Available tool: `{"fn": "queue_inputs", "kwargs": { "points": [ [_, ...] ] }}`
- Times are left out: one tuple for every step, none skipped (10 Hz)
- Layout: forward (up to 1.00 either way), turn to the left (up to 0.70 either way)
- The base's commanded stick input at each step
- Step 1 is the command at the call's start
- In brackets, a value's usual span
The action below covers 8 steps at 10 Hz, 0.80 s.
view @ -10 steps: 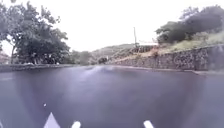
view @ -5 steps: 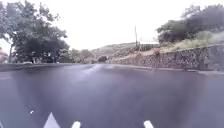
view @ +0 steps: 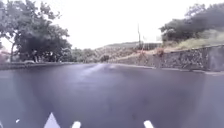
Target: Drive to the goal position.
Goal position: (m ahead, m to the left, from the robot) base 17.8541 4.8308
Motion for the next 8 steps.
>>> {"fn": "queue_inputs", "kwargs": {
  "points": [
    [0.70, 0.00],
    [0.70, 0.00],
    [0.70, 0.00],
    [0.70, 0.00],
    [0.70, 0.00],
    [0.70, 0.00],
    [0.70, 0.00],
    [0.70, 0.00]
  ]
}}
